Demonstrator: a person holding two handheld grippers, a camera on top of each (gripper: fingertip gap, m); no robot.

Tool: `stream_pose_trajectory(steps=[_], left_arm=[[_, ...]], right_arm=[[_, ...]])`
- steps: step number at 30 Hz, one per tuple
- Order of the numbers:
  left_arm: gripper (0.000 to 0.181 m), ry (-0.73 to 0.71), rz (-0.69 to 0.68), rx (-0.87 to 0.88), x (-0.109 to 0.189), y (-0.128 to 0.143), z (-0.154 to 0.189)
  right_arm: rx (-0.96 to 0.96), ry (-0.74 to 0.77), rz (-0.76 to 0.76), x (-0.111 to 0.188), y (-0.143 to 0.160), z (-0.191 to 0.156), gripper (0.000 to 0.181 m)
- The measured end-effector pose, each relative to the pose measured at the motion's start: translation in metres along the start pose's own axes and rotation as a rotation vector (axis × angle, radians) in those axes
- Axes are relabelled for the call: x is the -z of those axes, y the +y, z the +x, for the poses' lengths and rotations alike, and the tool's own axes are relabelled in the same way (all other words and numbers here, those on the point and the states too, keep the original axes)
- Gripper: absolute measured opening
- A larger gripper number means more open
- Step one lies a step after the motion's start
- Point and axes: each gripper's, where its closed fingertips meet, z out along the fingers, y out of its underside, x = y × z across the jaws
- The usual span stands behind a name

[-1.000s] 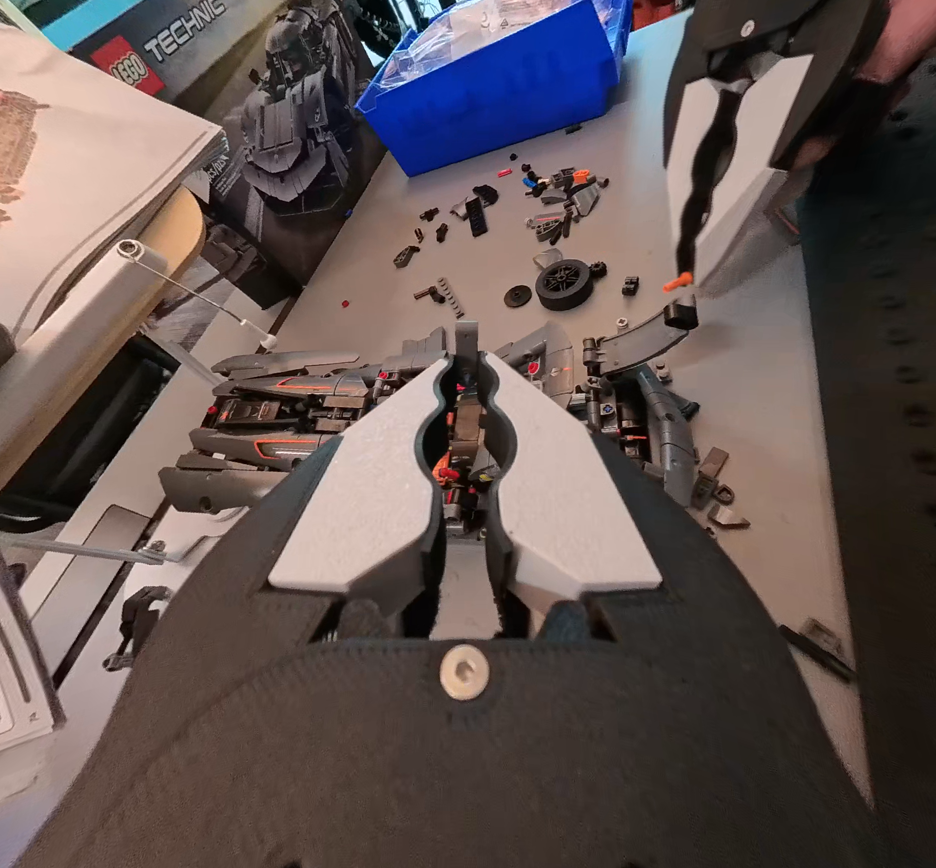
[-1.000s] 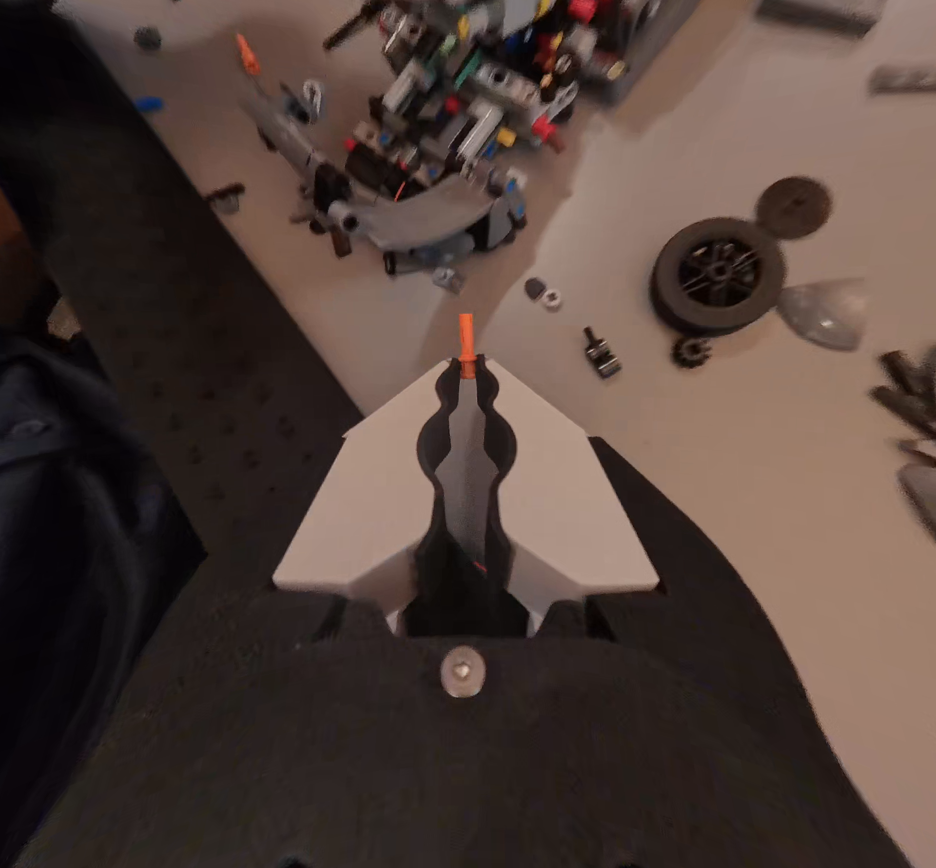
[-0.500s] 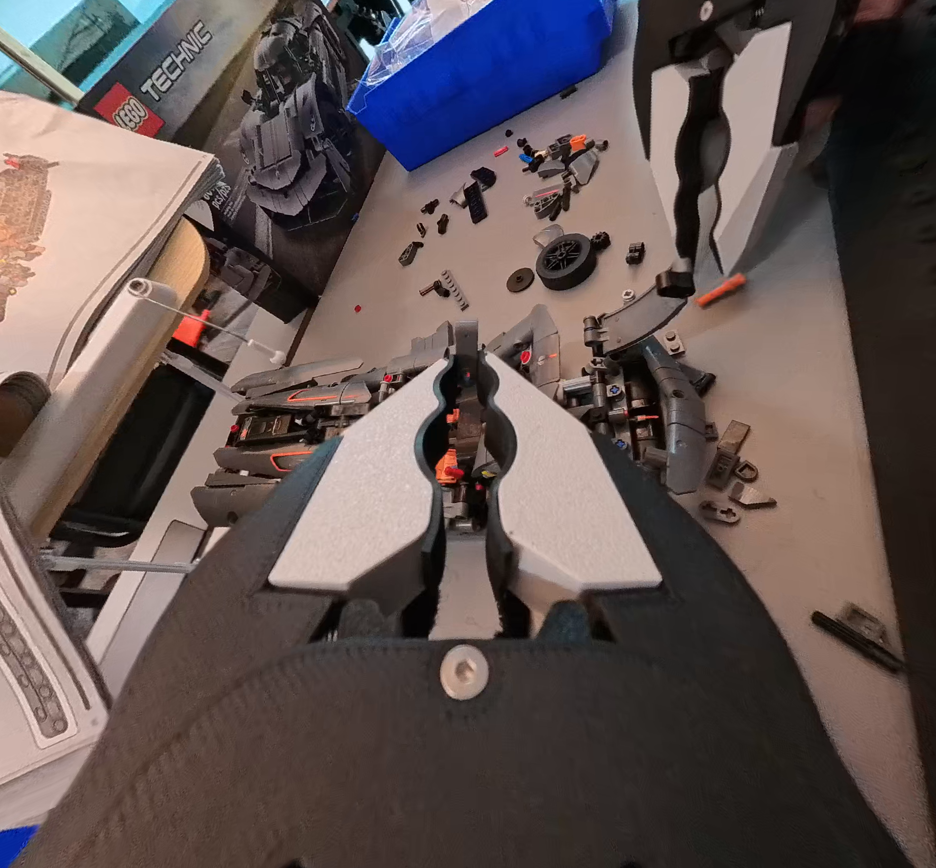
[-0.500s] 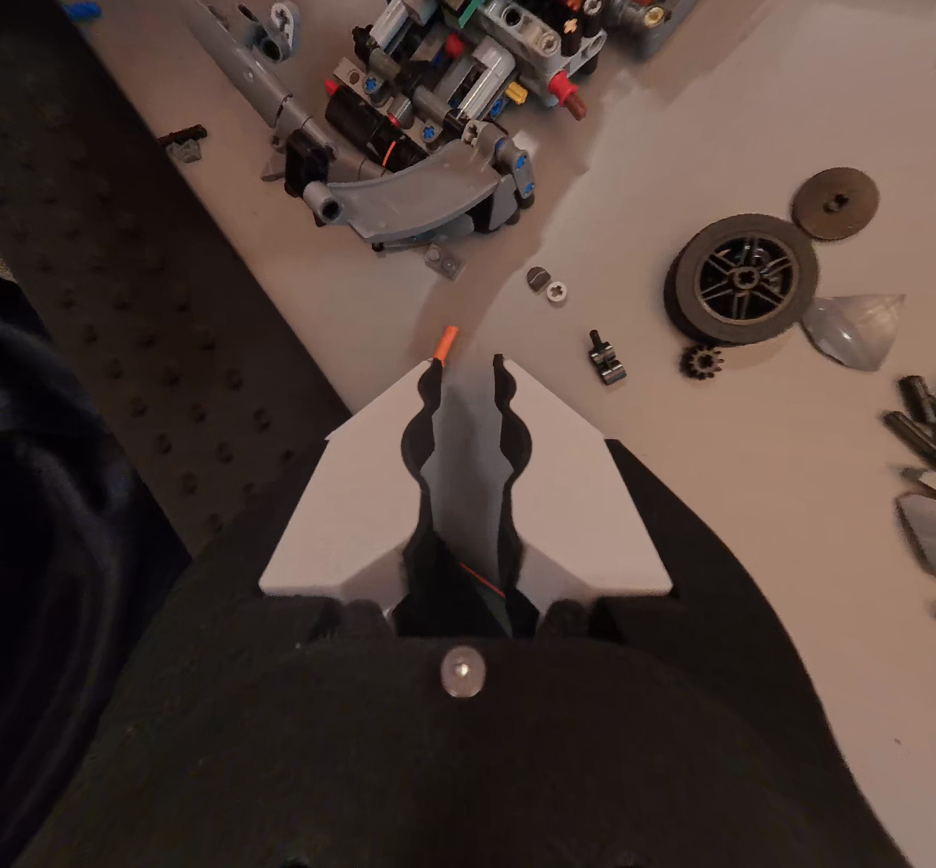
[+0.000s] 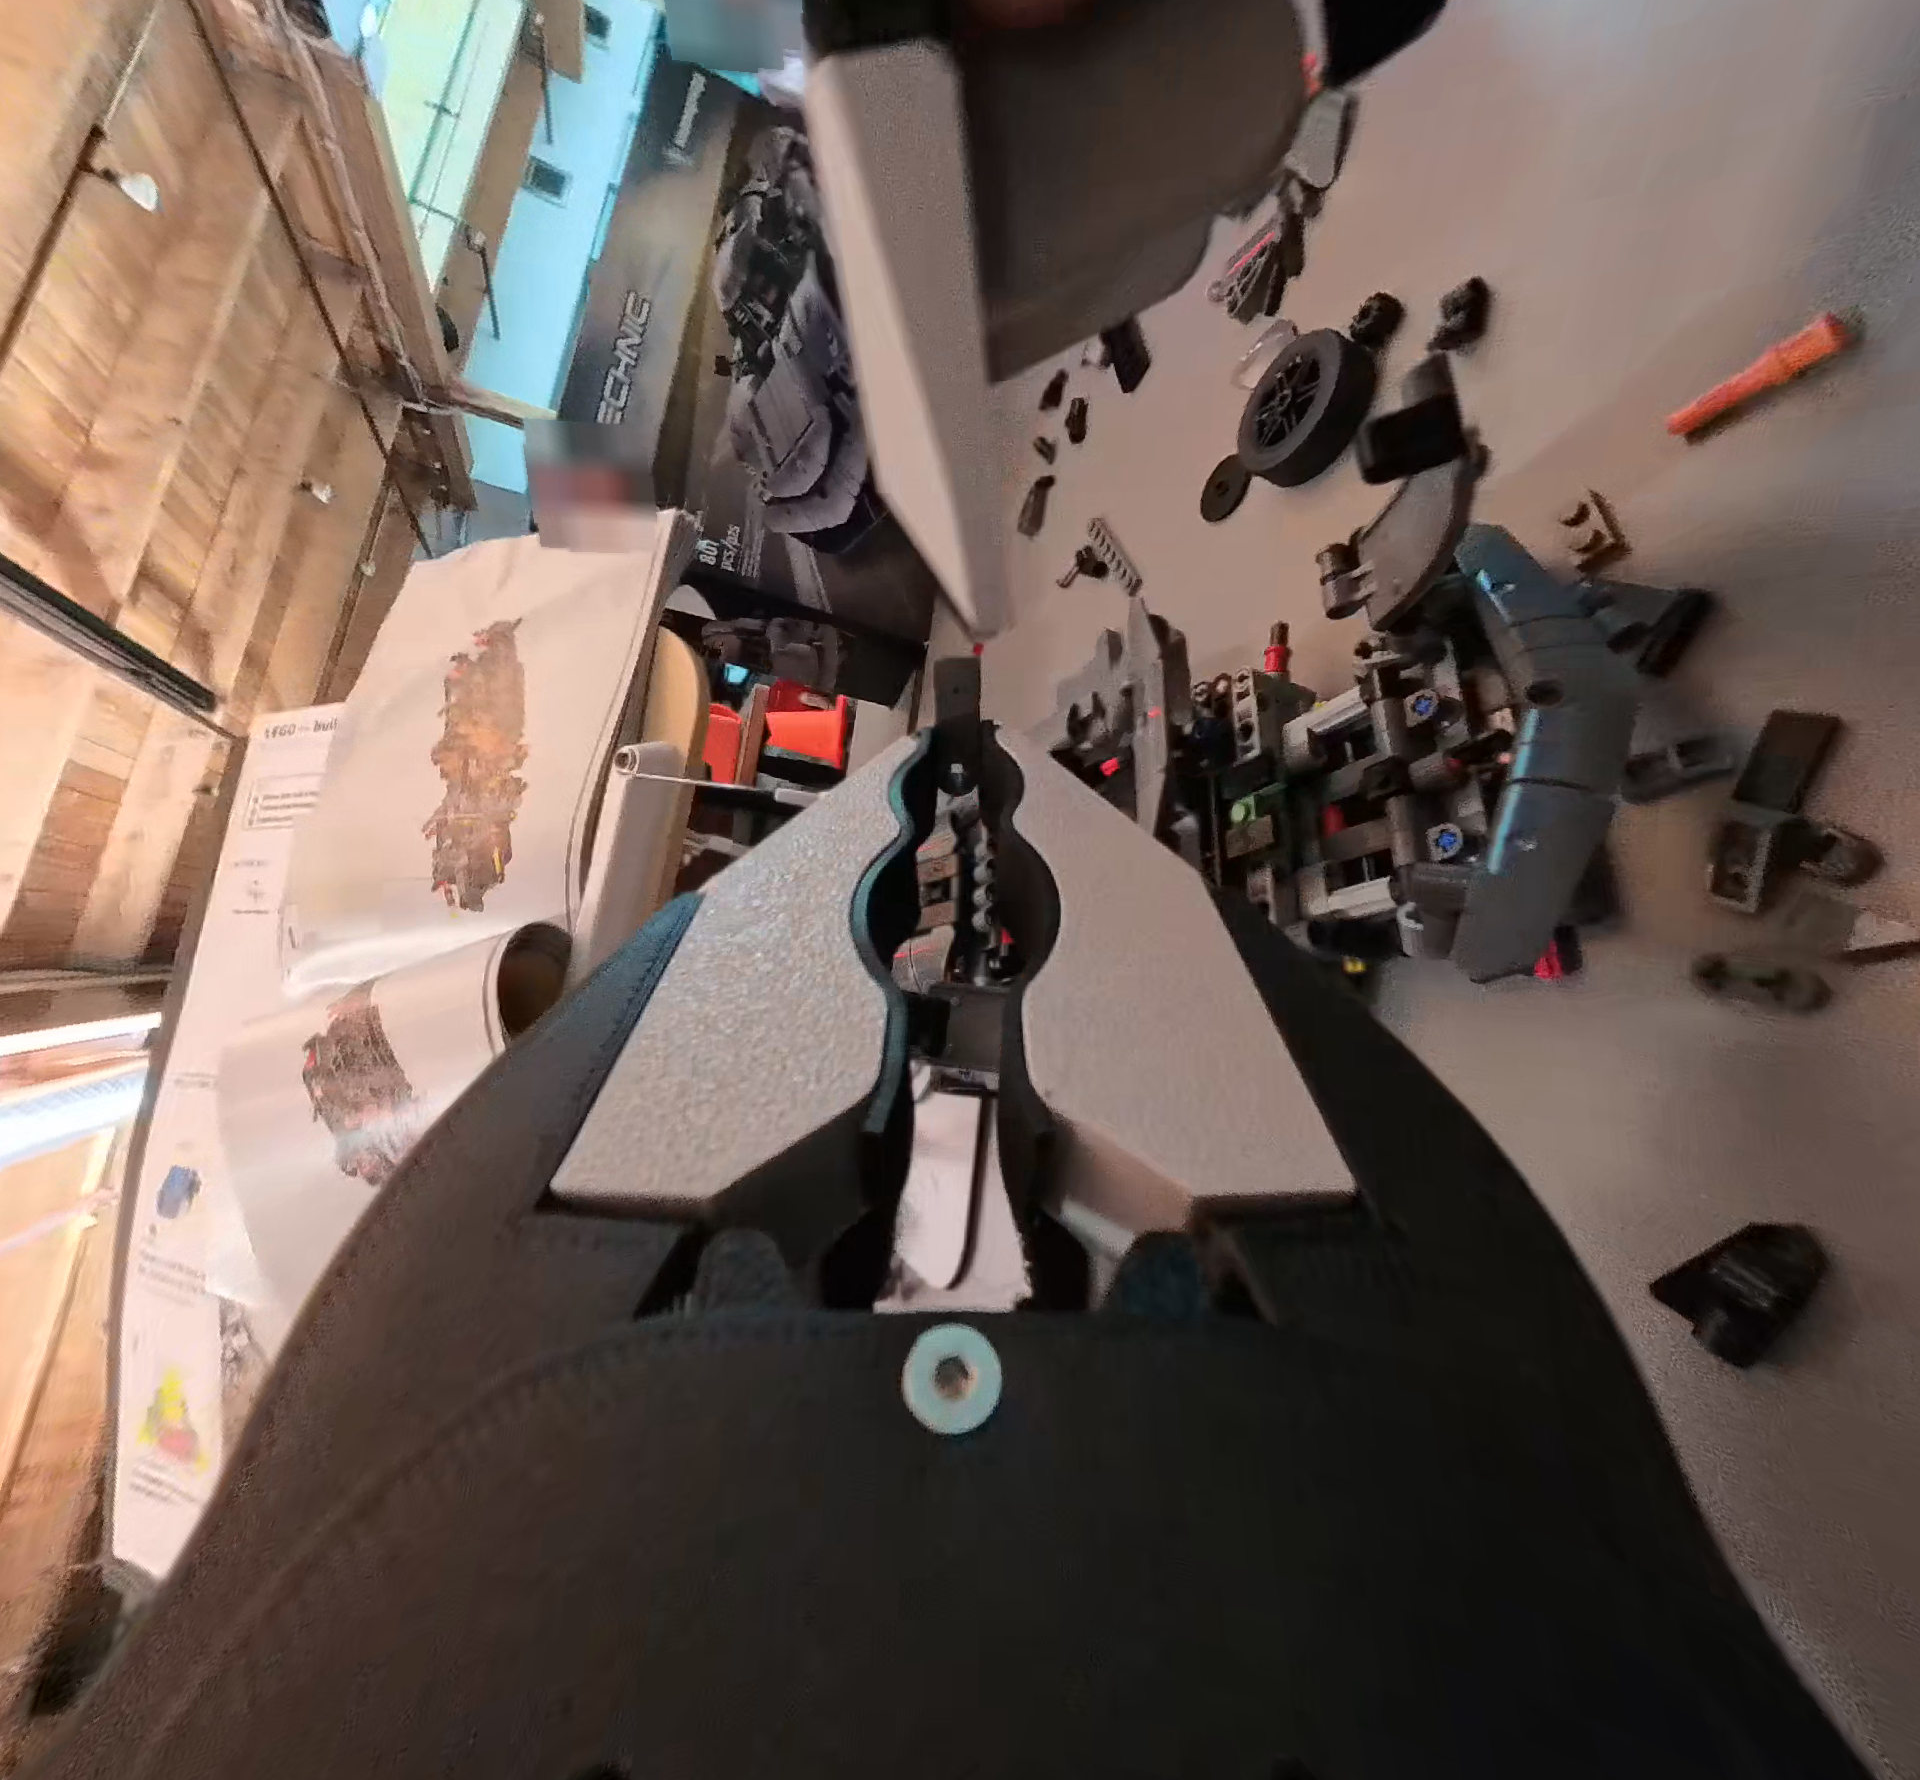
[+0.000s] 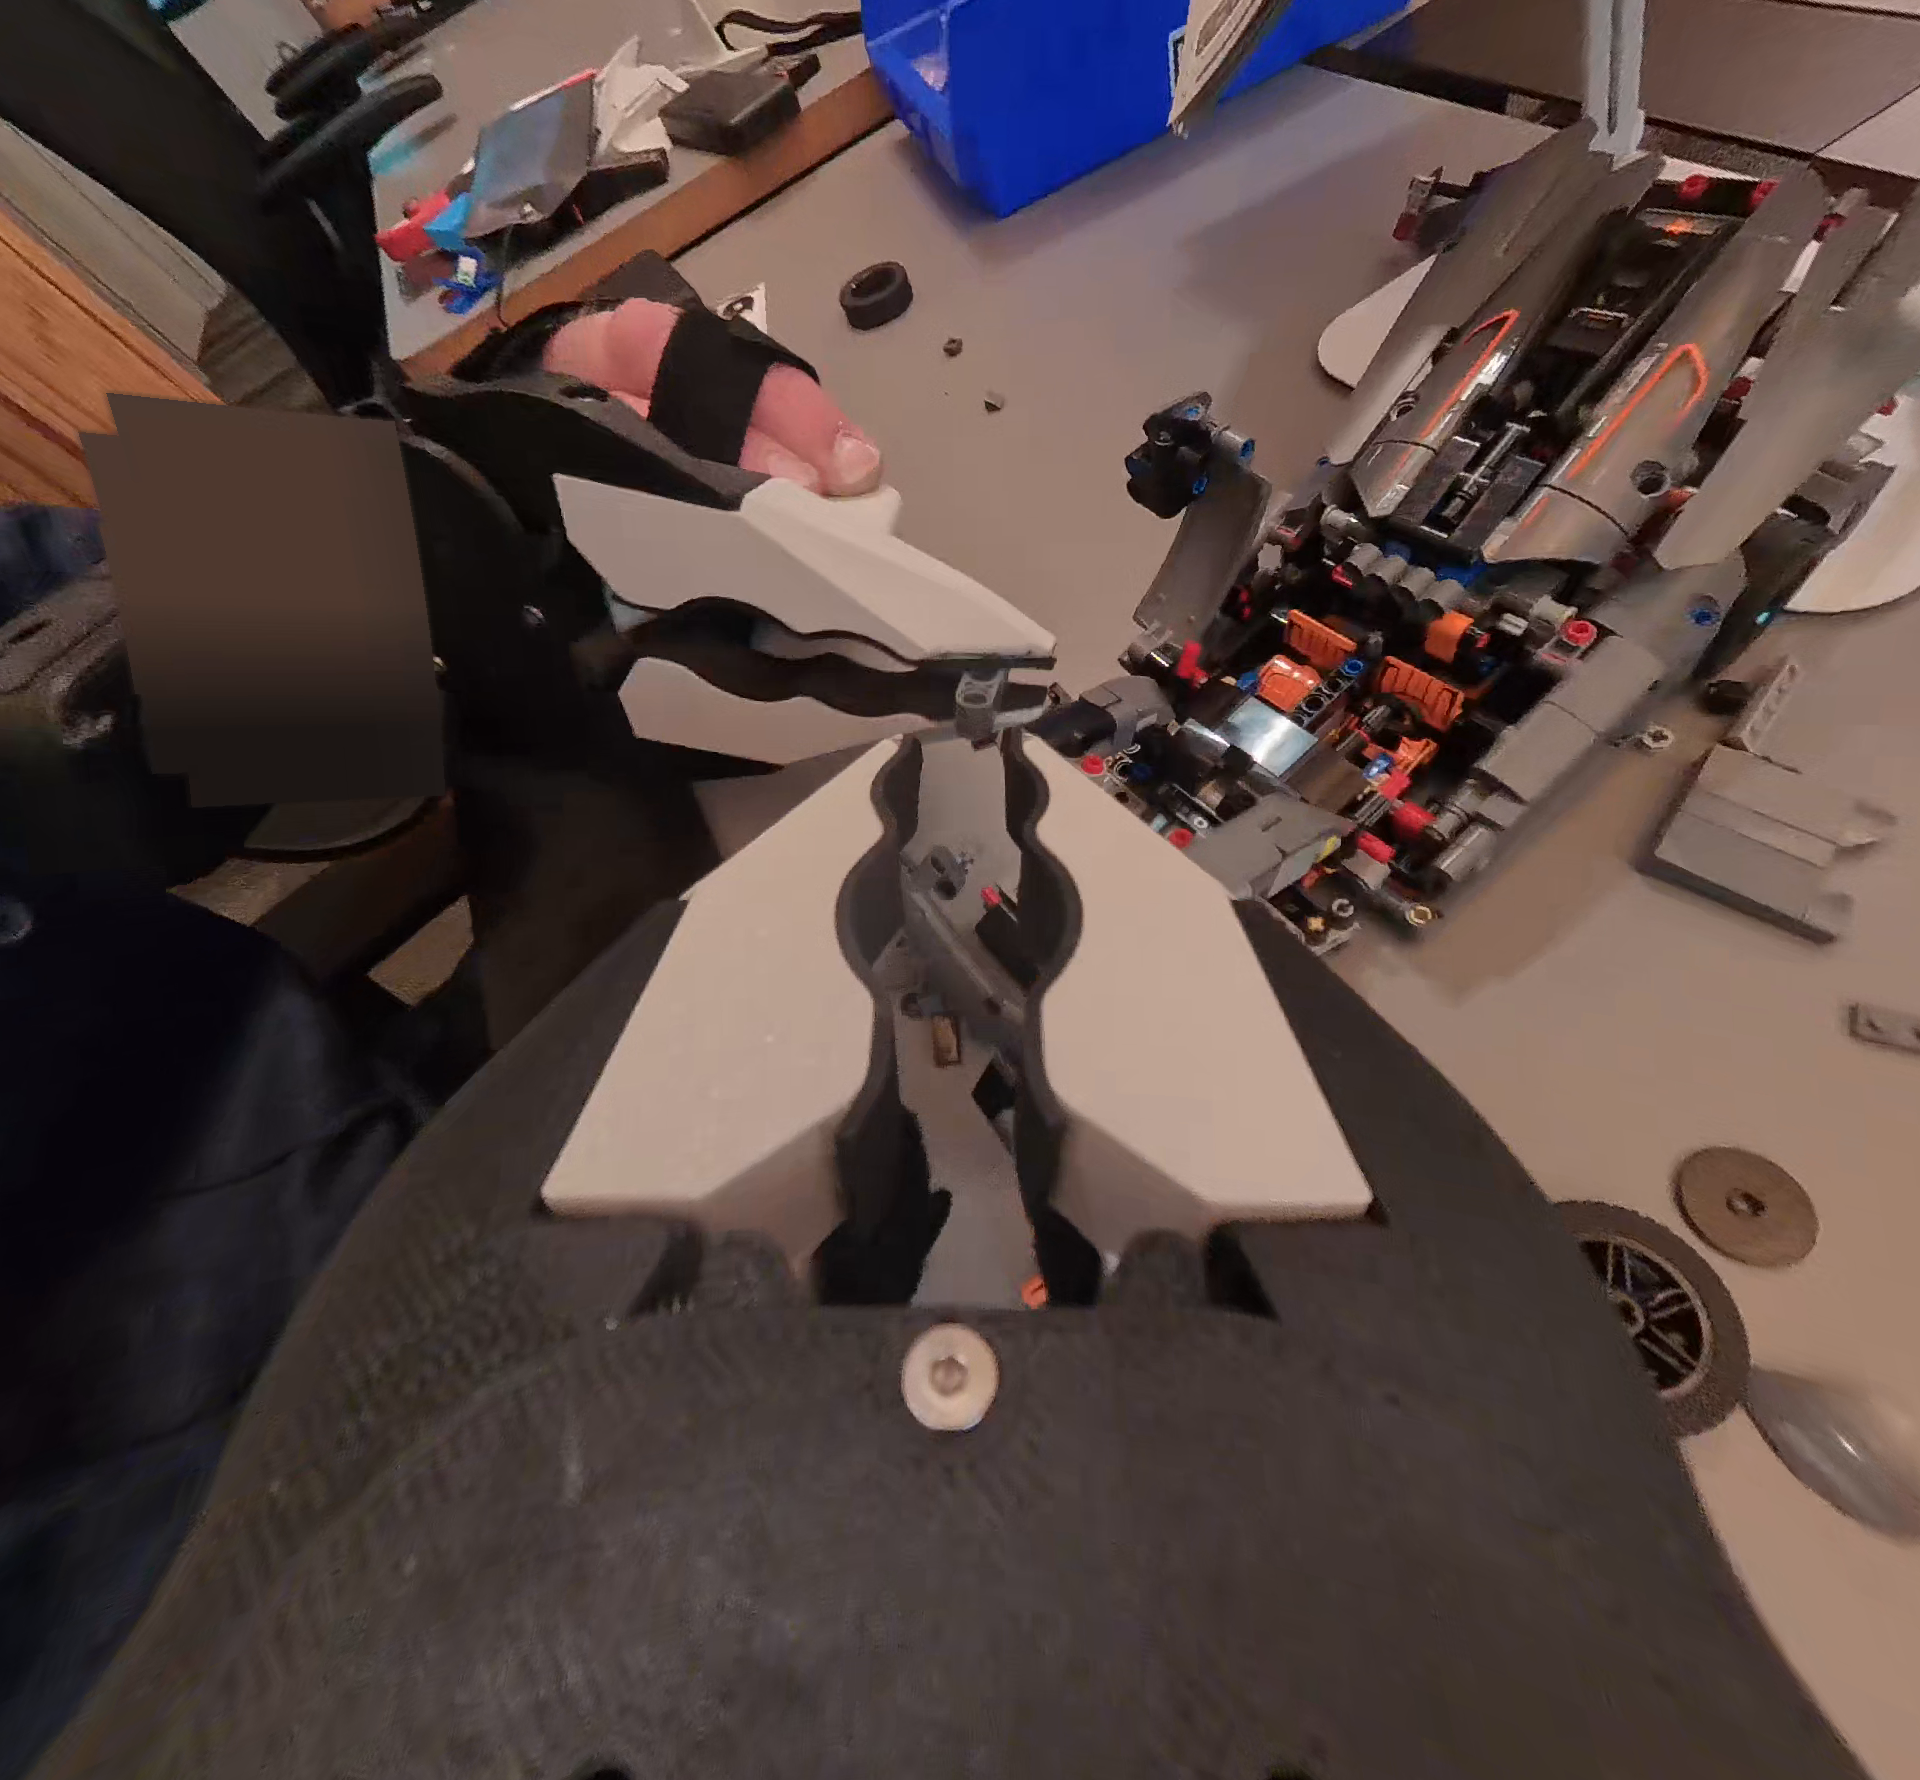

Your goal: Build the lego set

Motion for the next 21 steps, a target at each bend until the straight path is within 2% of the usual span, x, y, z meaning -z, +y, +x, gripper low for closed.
stream_pose_trajectory(steps=[2, 4, 7, 9, 12, 16, 18, 21], left_arm=[[0.004, -0.005, 0.001, 0.001, 0.000, -0.001, 0.000], [0.004, 0.000, -0.004, -0.005, 0.000, -0.001, 0.000], [0.004, 0.007, -0.007, 0.000, 0.000, 0.002, 0.000], [0.004, 0.022, -0.003, -0.001, -0.001, 0.002, 0.002], [0.004, 0.033, -0.007, -0.001, -0.002, 0.002, 0.005], [0.004, 0.040, 0.000, 0.022, -0.002, 0.002, 0.005], [0.004, 0.032, -0.006, 0.013, -0.003, 0.003, 0.004], [0.004, 0.037, 0.005, 0.033, -0.002, 0.002, 0.004]], right_arm=[[0.029, 0.028, -0.037, -0.008, 0.003, 0.003, 0.013], [0.065, 0.045, -0.019, -0.012, -0.001, 0.003, 0.005], [0.069, 0.044, -0.014, -0.014, -0.002, 0.004, 0.005], [0.043, 0.027, 0.016, -0.014, -0.006, 0.004, 0.012], [0.041, 0.018, 0.017, -0.012, -0.008, 0.004, 0.000], [0.050, 0.018, 0.010, -0.013, -0.009, 0.002, 0.001], [0.034, 0.005, 0.007, -0.012, -0.010, 0.002, 0.008], [0.036, 0.028, -0.002, -0.010, -0.008, 0.006, 0.005]])
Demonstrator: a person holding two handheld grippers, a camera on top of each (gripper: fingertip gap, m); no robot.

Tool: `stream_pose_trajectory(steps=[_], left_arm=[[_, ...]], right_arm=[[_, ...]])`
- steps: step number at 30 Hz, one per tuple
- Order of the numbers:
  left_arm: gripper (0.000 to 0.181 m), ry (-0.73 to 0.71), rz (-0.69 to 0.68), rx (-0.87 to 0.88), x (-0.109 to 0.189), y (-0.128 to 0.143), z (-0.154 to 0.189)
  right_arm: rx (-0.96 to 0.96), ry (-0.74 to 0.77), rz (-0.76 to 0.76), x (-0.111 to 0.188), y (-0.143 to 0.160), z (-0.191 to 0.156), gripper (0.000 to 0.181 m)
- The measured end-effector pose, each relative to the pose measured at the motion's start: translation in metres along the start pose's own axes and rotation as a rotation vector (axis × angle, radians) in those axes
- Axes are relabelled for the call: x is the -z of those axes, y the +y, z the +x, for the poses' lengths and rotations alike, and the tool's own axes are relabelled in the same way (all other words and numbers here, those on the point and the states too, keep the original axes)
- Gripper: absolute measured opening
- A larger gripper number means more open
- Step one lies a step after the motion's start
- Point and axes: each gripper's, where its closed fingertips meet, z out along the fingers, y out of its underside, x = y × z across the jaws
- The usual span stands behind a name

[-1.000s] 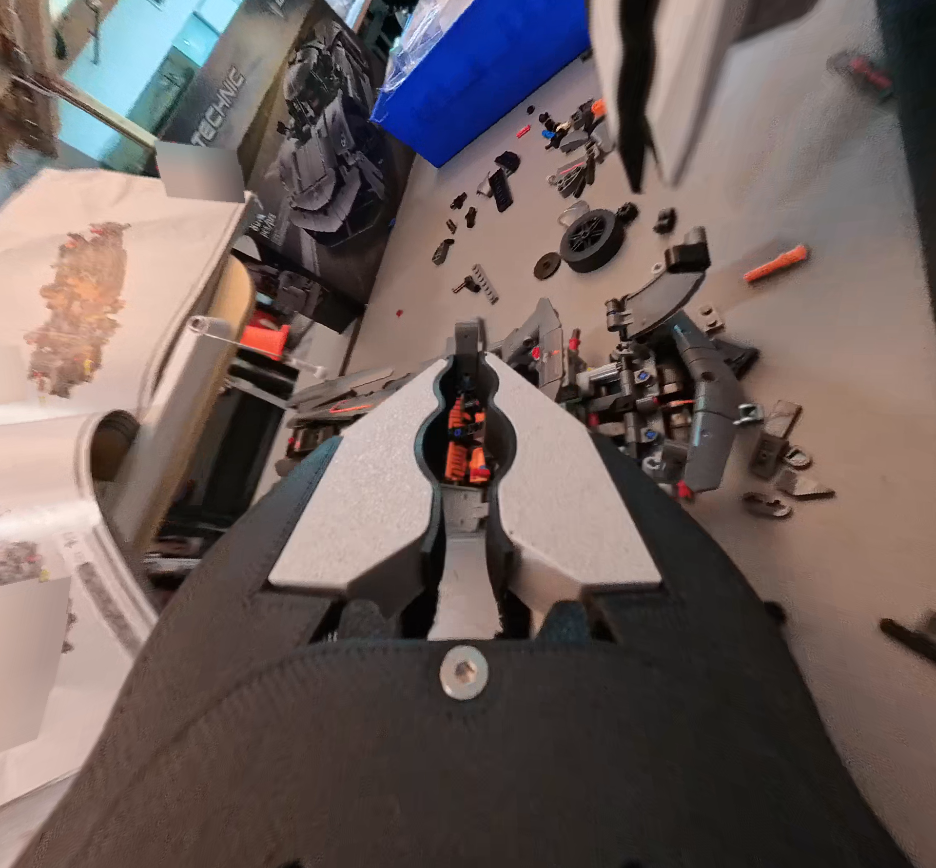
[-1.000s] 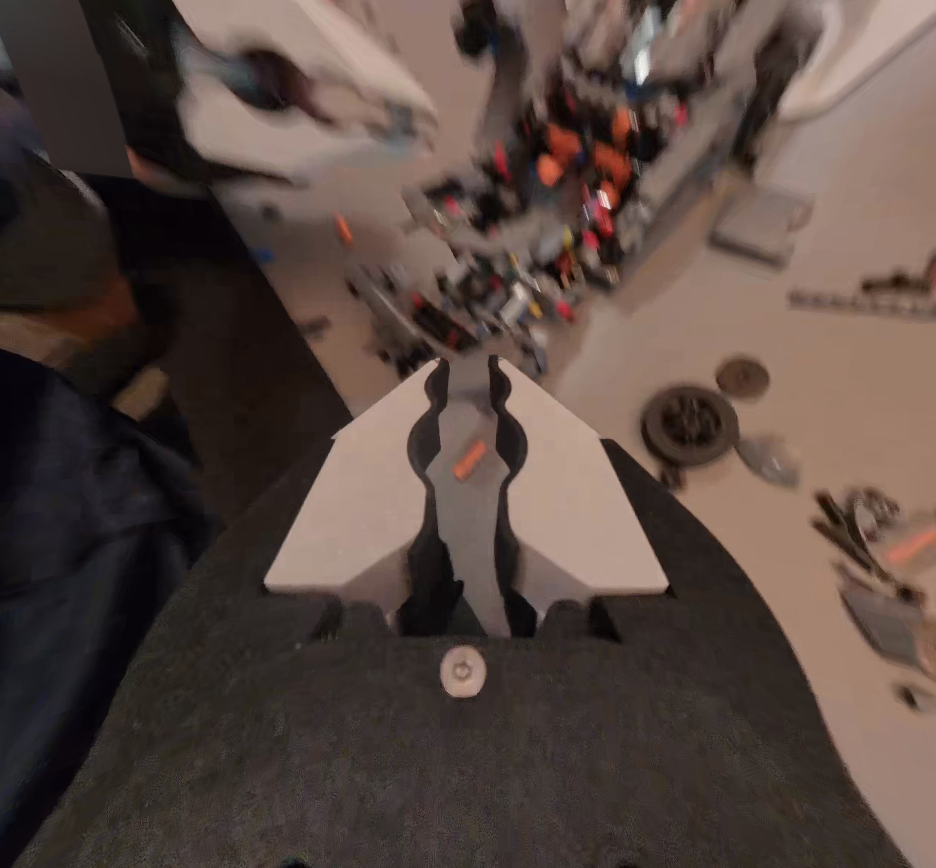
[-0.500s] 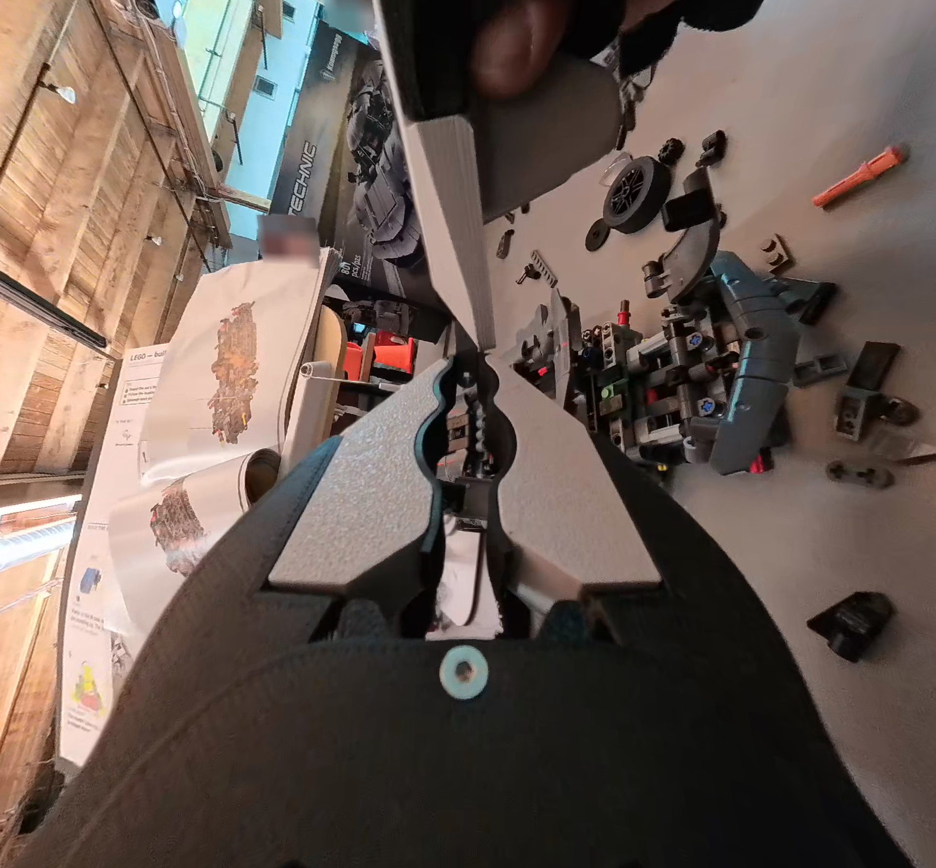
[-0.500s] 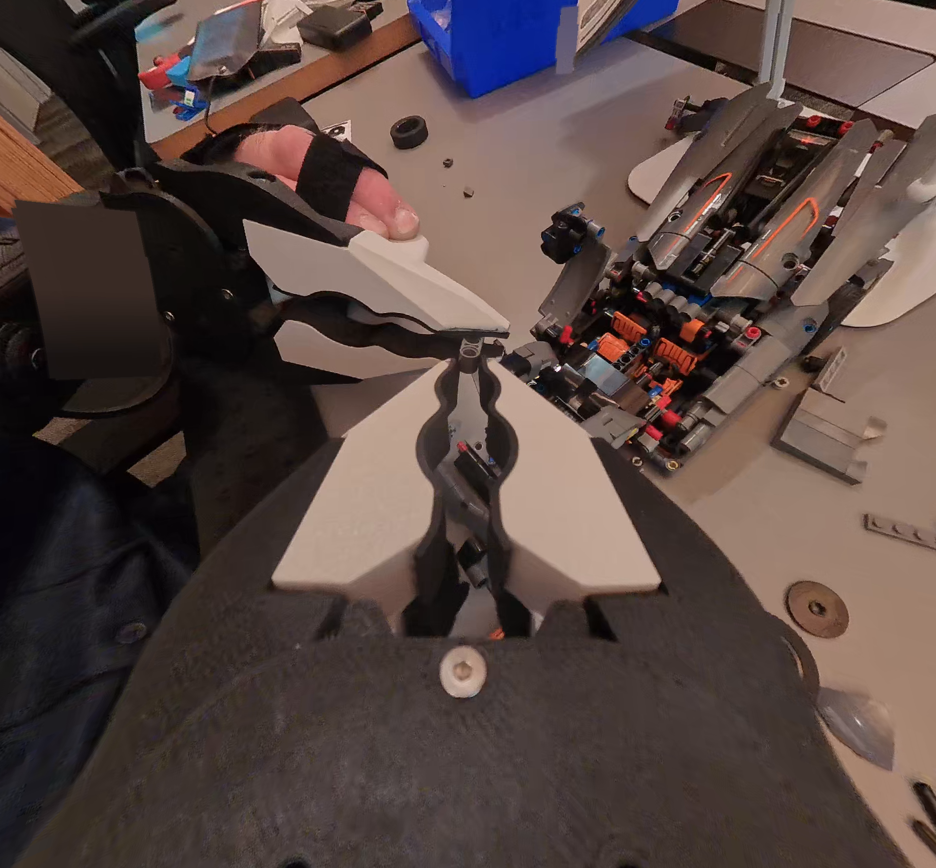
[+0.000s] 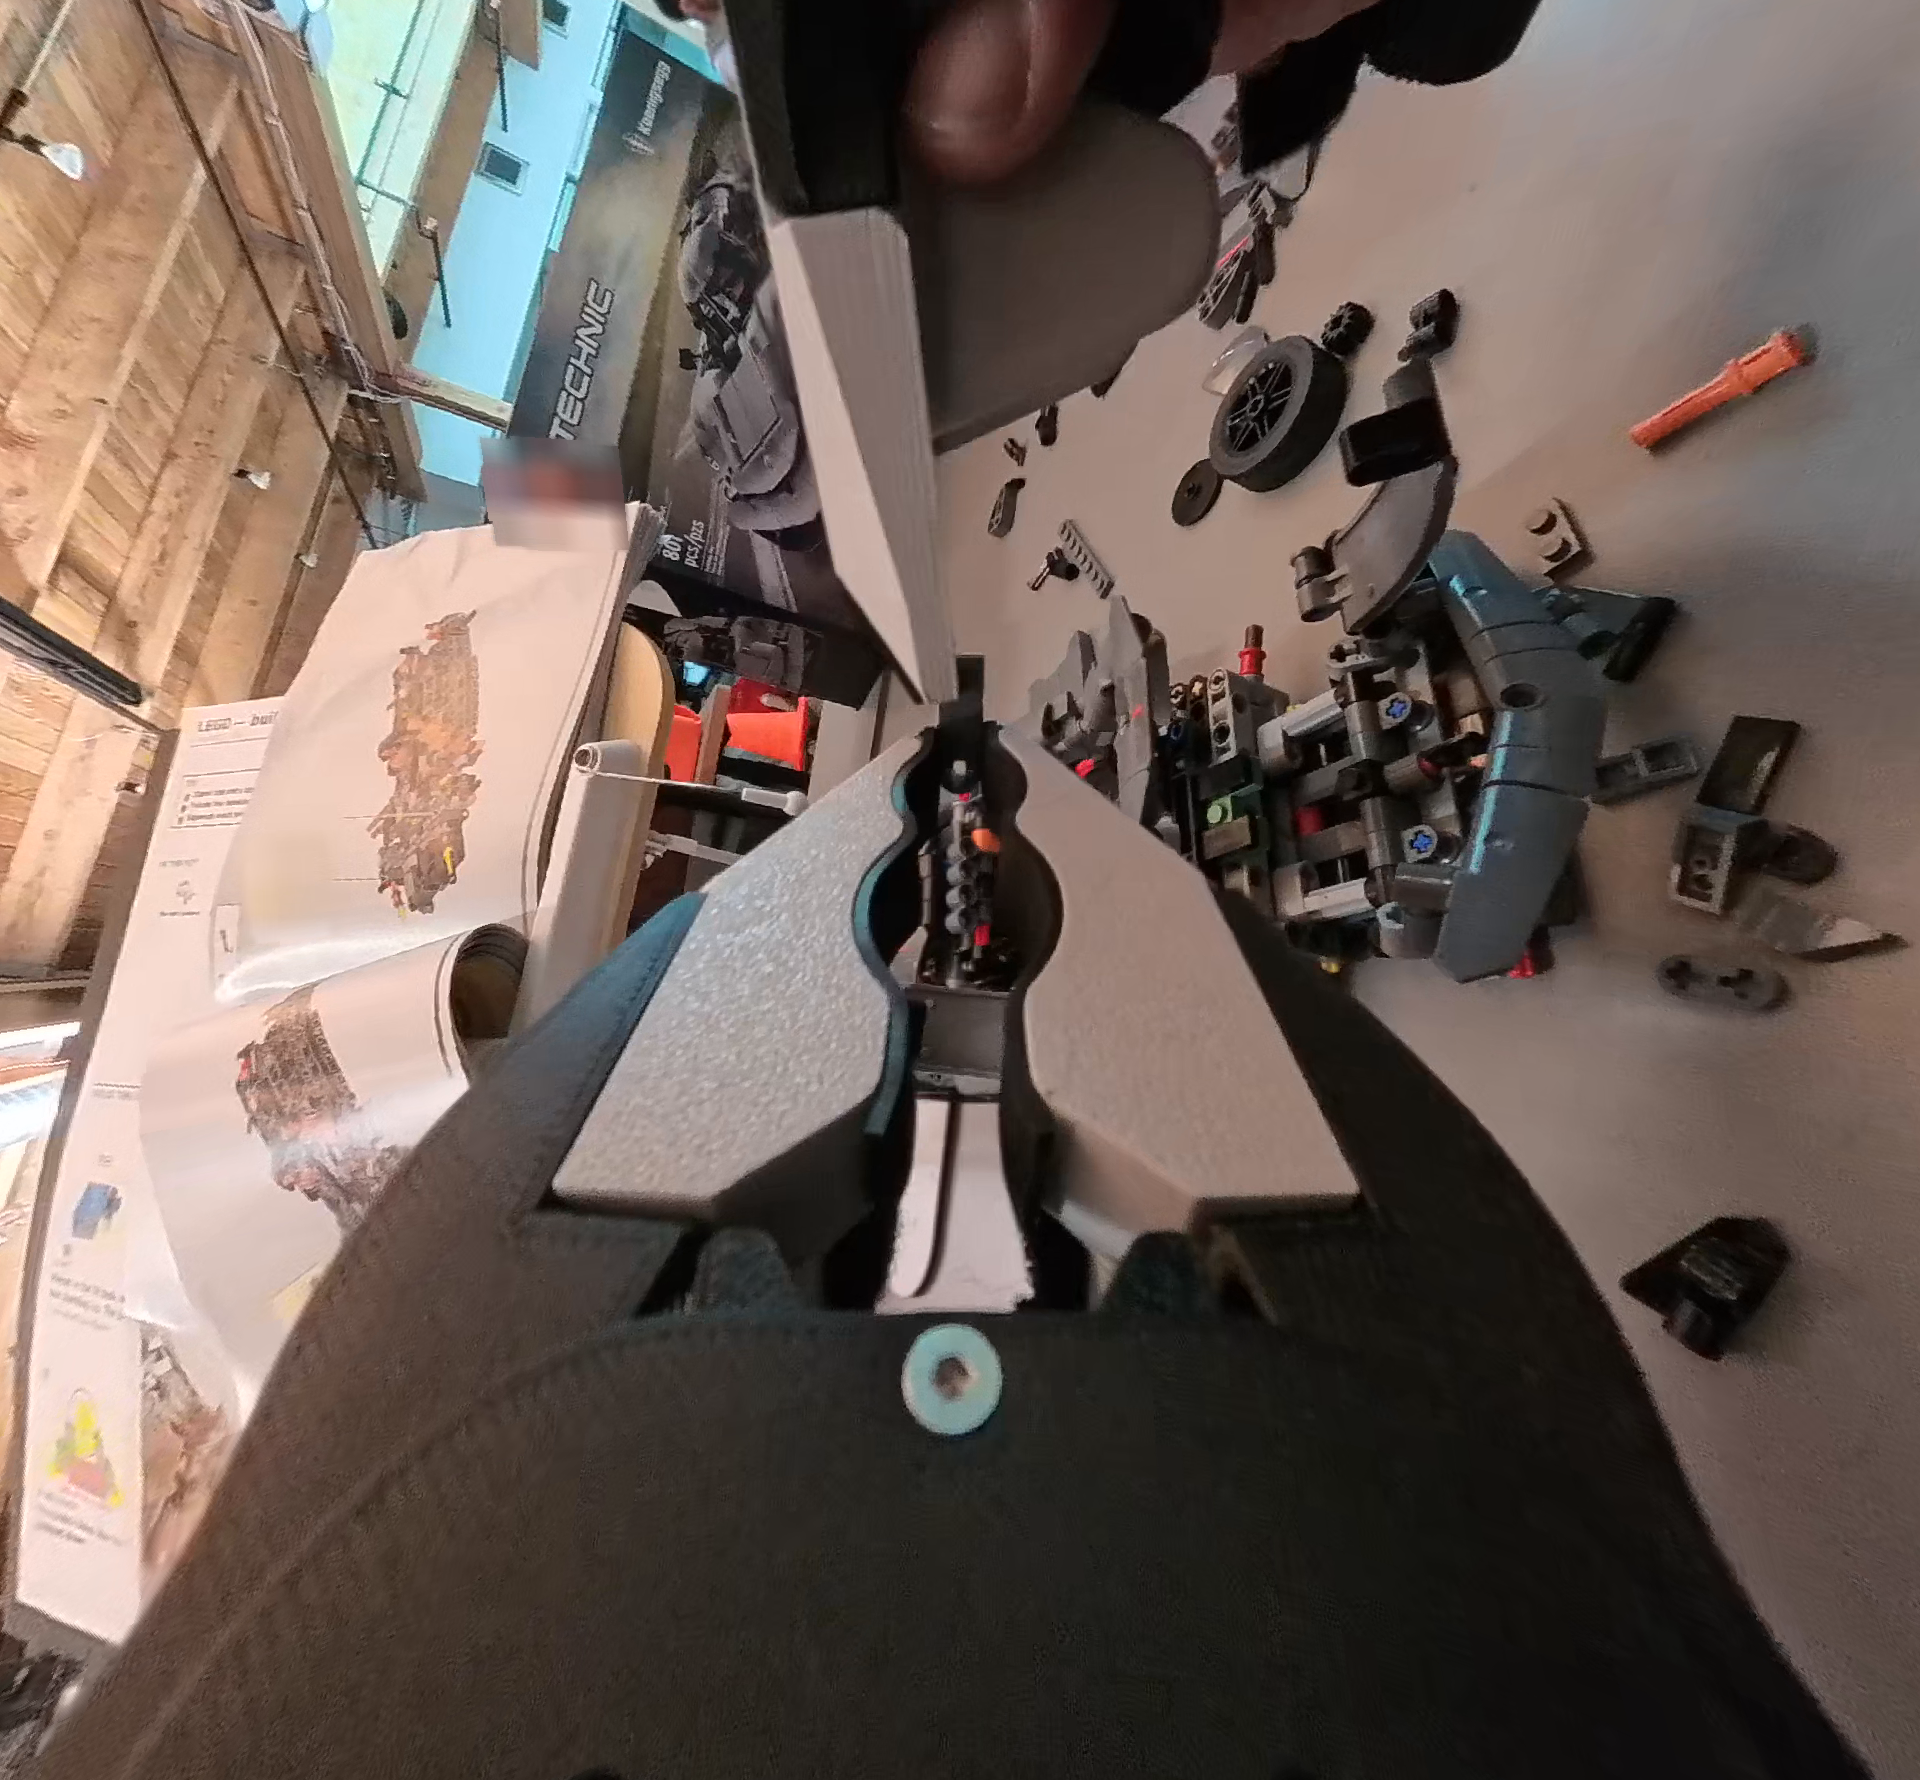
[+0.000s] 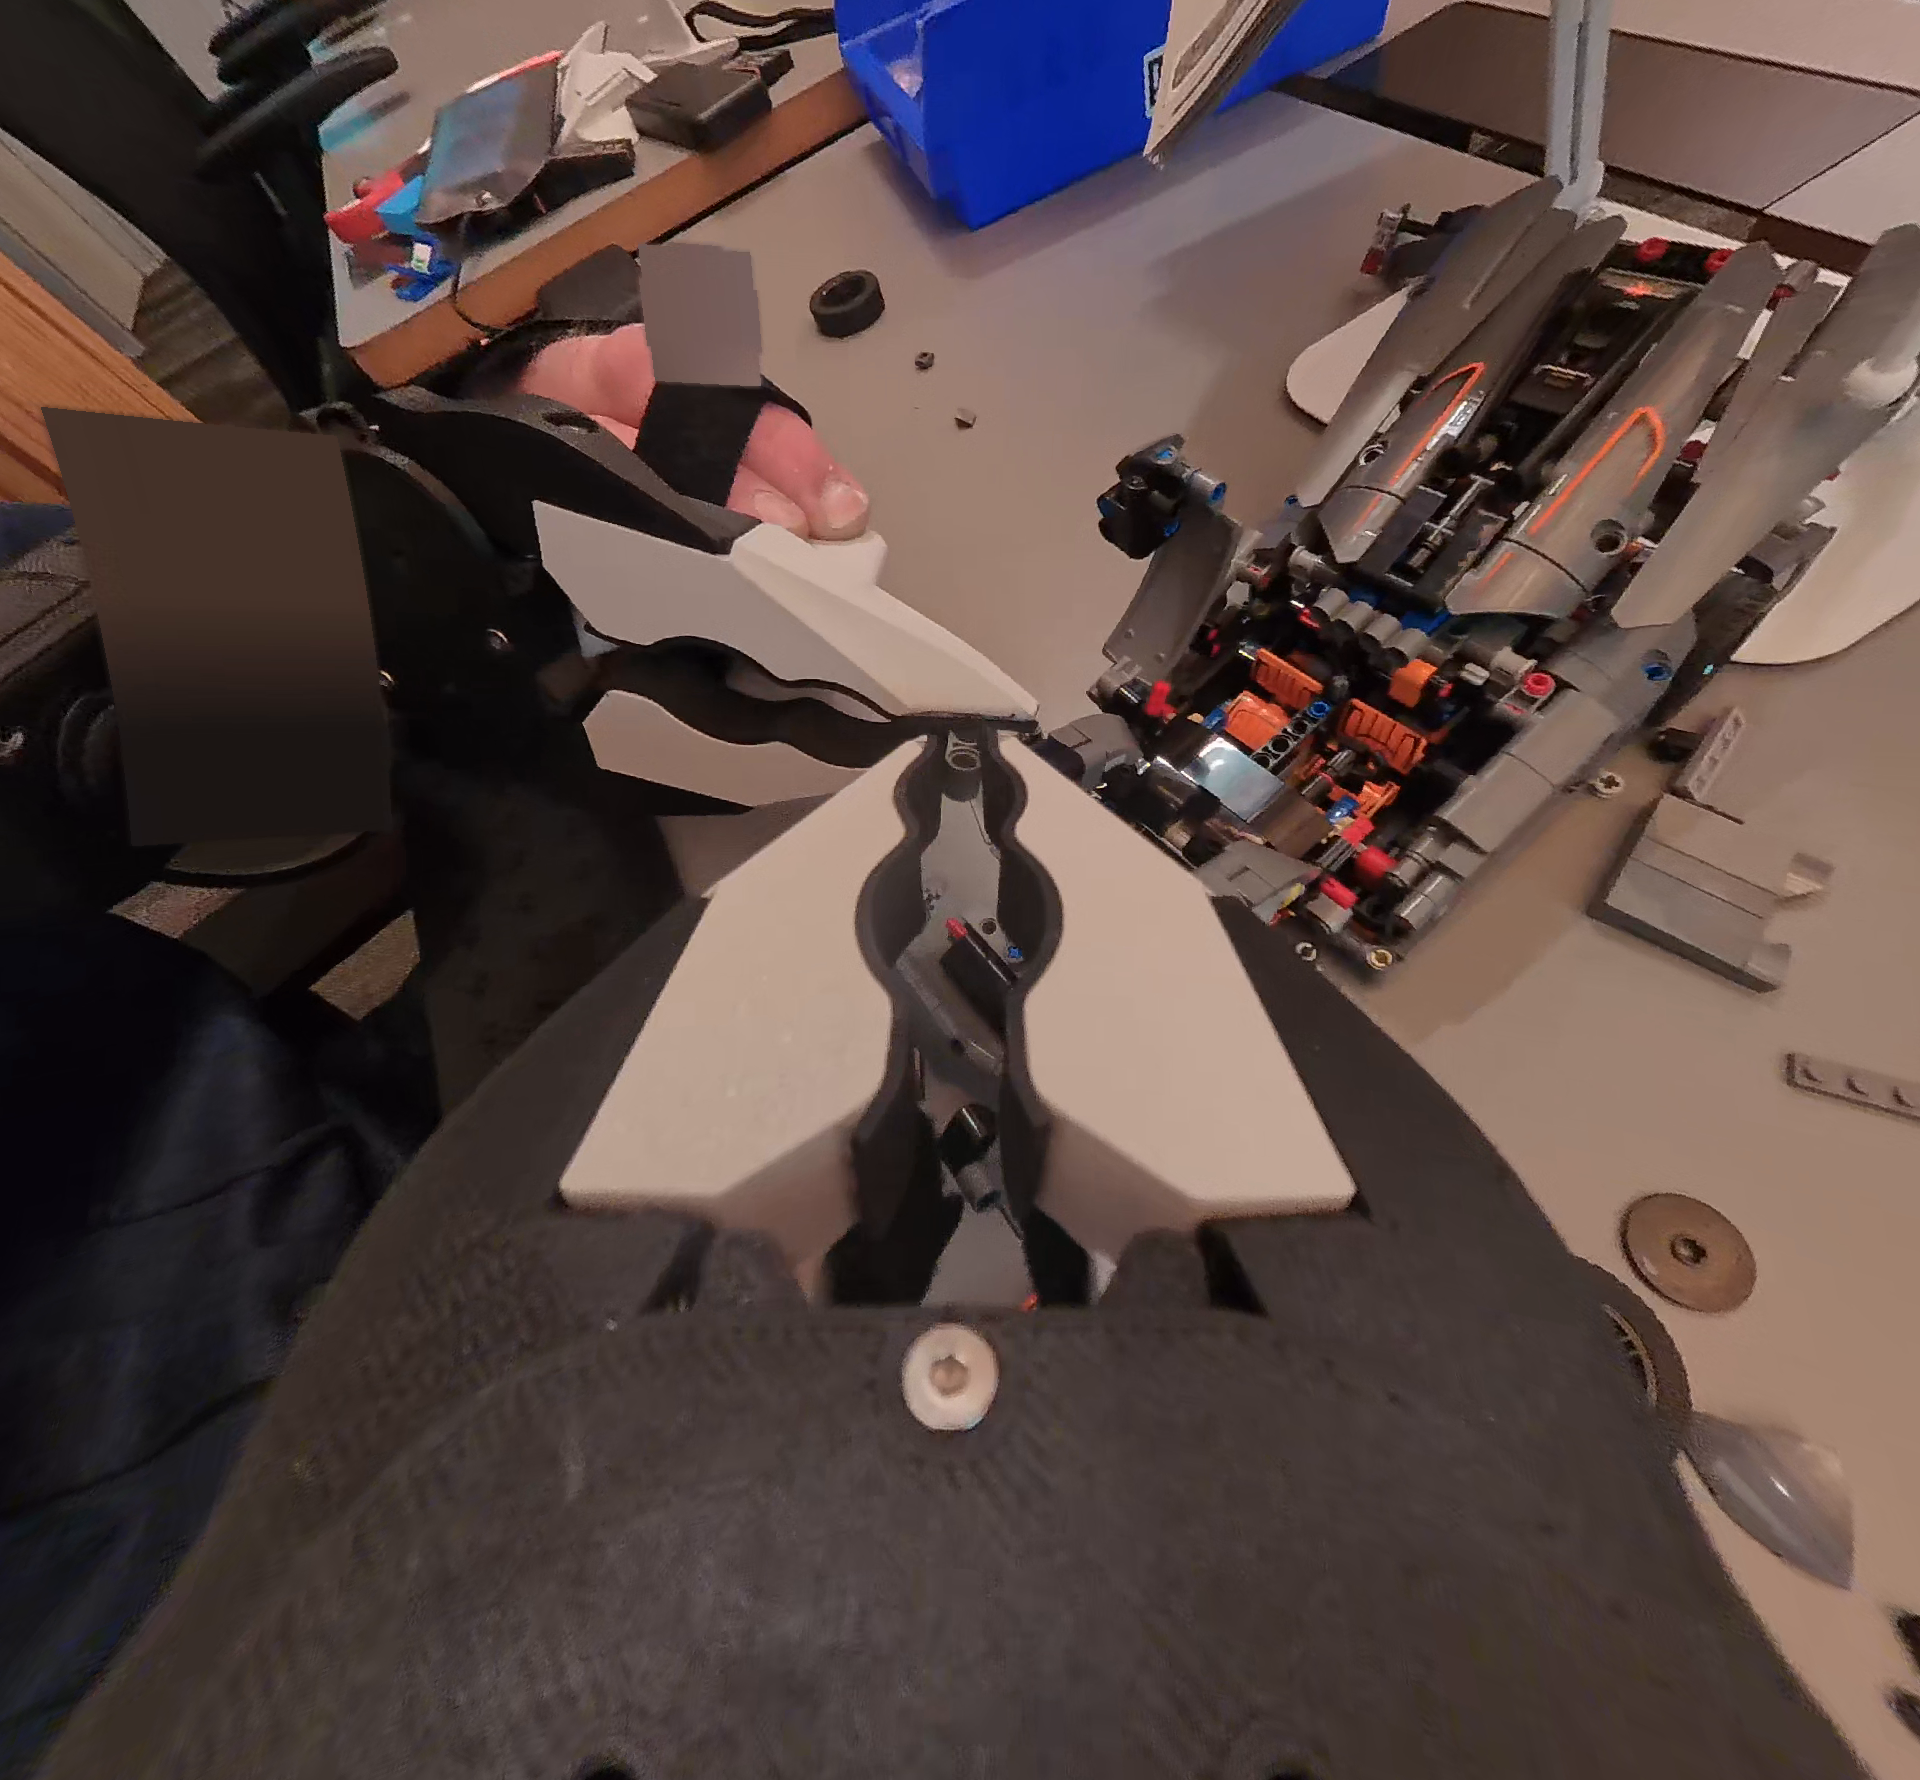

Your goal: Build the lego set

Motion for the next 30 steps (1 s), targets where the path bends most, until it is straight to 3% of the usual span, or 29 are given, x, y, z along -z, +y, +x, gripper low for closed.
stream_pose_trajectory(steps=[7, 10, 30], left_arm=[[0.004, -0.007, 0.000, 0.030, -0.0005, 0.0006, -0.0024], [0.004, -0.001, 0.003, 0.037, -0.0004, 0.0009, -0.0025], [0.007, 0.041, 0.019, 0.068, -0.0005, 0.0022, -0.0007]], right_arm=[[-0.004, 0.031, -0.028, -0.0011, 0.0035, 0.0055, 0.017], [0.001, 0.019, -0.020, -0.0019, 0.0042, 0.0031, 0.005], [-0.047, 0.013, -0.003, 0.0025, 0.0059, 0.0086, 0.005]])
